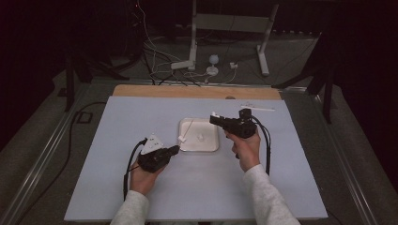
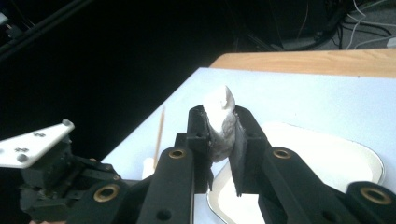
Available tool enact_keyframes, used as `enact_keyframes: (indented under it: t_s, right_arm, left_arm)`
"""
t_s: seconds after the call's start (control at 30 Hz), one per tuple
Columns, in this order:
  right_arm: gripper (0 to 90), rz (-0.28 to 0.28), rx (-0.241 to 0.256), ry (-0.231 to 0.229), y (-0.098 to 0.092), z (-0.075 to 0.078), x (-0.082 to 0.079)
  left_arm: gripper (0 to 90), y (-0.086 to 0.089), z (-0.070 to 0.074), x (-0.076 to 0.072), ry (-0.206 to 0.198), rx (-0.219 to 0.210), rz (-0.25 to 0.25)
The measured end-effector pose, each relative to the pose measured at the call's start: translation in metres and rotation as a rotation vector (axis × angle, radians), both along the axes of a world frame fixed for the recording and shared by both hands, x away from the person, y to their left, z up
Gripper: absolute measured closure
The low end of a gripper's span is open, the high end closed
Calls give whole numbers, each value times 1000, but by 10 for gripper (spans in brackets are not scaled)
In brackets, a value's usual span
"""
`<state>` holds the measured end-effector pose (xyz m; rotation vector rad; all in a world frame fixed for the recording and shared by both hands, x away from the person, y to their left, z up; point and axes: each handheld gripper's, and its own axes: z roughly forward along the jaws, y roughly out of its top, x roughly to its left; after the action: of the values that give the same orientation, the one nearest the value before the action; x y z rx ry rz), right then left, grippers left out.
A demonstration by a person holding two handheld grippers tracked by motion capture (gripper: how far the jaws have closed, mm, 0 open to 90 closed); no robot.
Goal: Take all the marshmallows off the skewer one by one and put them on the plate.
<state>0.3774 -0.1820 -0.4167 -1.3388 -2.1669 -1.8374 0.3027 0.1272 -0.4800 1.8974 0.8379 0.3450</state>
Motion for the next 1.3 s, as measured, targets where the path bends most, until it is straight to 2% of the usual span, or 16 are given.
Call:
enact_keyframes:
  t_s: [0.13,0.37,0.67,0.87,0.93,1.03,1.1,1.2,1.3]
  right_arm:
    - [796,-4,-25,13,2,-7,2]
    - [791,-3,-97,48,8,-21,6]
    - [784,-13,-182,59,17,-32,9]
    - [761,-34,-241,98,20,-43,14]
    - [707,-47,-259,112,21,-47,16]
    - [506,-73,-289,144,22,-54,19]
    - [430,-76,-304,150,23,-56,20]
    - [356,-81,-304,131,23,-57,18]
    - [294,-64,-281,121,23,-54,15]
  left_arm:
    - [900,-1,0,0,4,-3,-2]
    - [900,-1,0,1,9,-11,-5]
    - [900,0,1,1,16,-30,-5]
    - [900,0,1,1,20,-36,-9]
    - [900,0,1,1,21,-38,-10]
    - [900,1,1,1,21,-40,-10]
    - [900,1,1,1,21,-41,-9]
    - [900,2,2,1,21,-40,-5]
    - [900,2,2,1,23,-44,-3]
